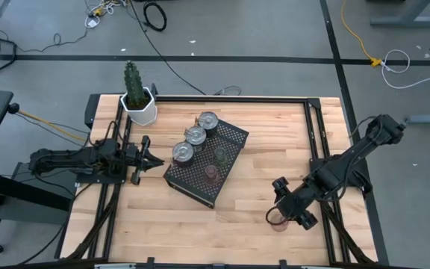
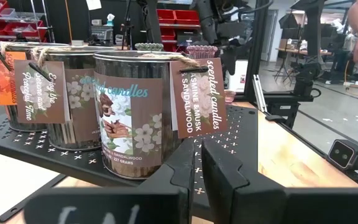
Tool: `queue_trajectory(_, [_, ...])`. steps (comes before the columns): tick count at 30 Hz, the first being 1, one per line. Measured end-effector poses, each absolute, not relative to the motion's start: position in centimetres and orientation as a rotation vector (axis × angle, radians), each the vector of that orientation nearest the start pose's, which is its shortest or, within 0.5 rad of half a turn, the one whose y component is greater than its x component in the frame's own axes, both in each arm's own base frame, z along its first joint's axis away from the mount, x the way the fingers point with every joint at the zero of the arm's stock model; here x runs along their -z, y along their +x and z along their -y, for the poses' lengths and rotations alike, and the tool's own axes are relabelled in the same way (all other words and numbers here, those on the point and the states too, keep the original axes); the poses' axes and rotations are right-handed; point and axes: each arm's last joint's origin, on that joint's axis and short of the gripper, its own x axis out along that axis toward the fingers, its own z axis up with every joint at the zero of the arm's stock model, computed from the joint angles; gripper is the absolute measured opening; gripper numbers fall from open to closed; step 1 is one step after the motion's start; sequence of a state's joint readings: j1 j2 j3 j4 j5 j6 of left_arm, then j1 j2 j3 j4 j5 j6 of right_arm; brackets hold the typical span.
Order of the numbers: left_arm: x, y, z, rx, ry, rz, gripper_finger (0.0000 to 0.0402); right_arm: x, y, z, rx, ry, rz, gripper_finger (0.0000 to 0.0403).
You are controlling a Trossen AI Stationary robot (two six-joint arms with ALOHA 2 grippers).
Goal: Pick & Place candle stick holders
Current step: Put the purple candle holder on the shelf
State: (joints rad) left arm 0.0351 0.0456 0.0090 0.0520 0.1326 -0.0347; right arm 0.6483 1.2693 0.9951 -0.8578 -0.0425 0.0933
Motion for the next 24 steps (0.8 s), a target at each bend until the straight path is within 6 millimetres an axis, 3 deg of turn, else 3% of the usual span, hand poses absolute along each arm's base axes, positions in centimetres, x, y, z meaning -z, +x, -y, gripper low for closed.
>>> queue_trajectory(24, [-16.8, 10.0, 0.0, 0.098, -0.033, 0.013, 0.0034, -25.1, 16.7, -17.7, -0.634, -0.372, -1.114, 0.0342])
